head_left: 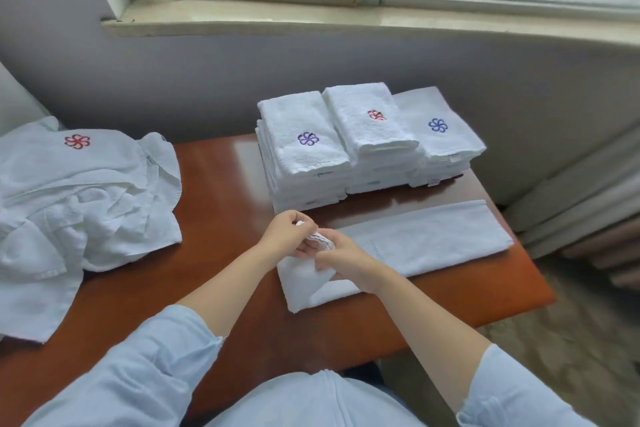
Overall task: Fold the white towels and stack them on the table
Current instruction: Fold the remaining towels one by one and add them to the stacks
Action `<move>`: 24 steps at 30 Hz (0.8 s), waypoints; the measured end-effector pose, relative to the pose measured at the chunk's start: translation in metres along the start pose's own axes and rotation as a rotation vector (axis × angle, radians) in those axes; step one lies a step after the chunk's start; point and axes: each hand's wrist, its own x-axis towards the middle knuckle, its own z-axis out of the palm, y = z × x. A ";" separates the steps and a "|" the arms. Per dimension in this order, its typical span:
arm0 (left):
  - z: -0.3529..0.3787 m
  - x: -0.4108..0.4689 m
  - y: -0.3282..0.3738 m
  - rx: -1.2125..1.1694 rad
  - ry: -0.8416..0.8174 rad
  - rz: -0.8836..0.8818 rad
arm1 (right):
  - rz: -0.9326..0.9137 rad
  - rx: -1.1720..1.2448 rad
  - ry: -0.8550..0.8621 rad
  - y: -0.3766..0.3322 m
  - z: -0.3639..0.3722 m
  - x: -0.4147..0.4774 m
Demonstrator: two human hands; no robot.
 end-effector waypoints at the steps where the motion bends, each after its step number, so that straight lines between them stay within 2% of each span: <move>1: 0.012 0.003 0.005 0.001 -0.012 0.003 | 0.007 -0.034 0.049 0.003 -0.012 -0.002; 6: 0.074 0.019 0.025 -0.012 -0.051 0.013 | 0.017 -0.044 0.248 0.028 -0.068 -0.011; 9: 0.104 0.031 0.033 -0.039 -0.072 0.035 | 0.035 -0.053 0.269 0.040 -0.097 -0.012; 11: 0.118 0.039 0.032 -0.029 -0.027 0.085 | 0.083 -0.068 0.290 0.050 -0.116 -0.009; 15: 0.127 0.043 0.015 0.291 0.179 0.175 | 0.091 -0.107 0.311 0.068 -0.142 -0.001; 19: 0.129 0.035 -0.007 0.688 0.303 0.291 | 0.067 -0.167 0.298 0.080 -0.154 0.011; 21: 0.129 0.031 -0.017 0.865 0.316 0.351 | 0.053 -0.206 0.306 0.085 -0.156 0.017; 24: 0.130 0.025 -0.030 0.952 0.192 0.332 | 0.043 -0.288 0.333 0.090 -0.159 0.022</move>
